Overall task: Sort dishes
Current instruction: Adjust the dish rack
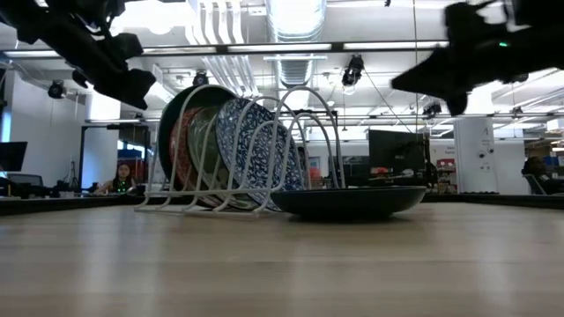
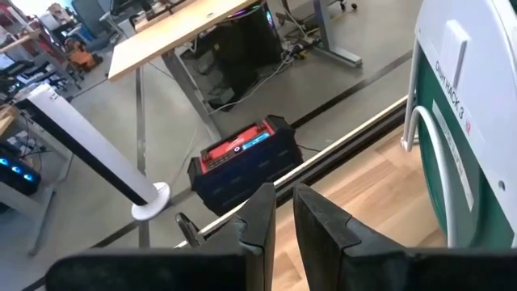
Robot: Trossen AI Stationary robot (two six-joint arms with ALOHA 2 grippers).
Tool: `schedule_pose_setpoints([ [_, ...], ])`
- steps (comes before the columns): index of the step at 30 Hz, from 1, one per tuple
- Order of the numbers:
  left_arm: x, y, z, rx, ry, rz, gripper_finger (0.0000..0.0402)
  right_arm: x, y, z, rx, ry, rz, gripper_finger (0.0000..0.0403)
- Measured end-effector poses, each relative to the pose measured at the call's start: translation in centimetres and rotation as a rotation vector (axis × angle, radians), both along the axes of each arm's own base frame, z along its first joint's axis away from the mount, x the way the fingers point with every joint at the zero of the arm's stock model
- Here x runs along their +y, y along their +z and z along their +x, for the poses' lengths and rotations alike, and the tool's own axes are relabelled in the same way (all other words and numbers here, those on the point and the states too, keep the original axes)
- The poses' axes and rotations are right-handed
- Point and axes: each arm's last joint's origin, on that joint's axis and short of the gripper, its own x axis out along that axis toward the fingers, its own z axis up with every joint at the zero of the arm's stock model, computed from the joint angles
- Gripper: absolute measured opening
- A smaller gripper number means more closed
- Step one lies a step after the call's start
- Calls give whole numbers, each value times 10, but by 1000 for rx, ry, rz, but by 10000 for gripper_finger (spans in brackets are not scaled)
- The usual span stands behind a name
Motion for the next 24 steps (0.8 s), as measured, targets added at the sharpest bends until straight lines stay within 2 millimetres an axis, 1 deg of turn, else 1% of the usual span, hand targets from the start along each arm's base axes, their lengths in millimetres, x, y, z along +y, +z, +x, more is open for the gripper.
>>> schedule_pose_setpoints([
  [4, -1, 1, -2, -5, -2, 7, 36, -4, 8, 35, 108, -45, -66, 0],
  [6, -2, 1, -4, 1, -1, 3, 36, -8, 11, 51, 171, -40, -73, 0],
  [9, -4, 1, -9, -2, 7, -9, 36, -15, 14, 71, 258, -41, -68, 0],
  [11, -5, 0, -12, -3, 13, -20, 36, -20, 14, 81, 308, -52, -77, 0],
  [14, -7, 1, -16, -34, 21, -26, 36, -26, 16, 92, 330, -49, -74, 0],
  [18, -8, 4, -20, -61, 21, -17, 36, -32, 15, 100, 344, -51, -64, 0],
  [24, -10, 6, -24, -90, 19, -8, 36, -47, 10, 105, 363, -94, -56, 0],
])
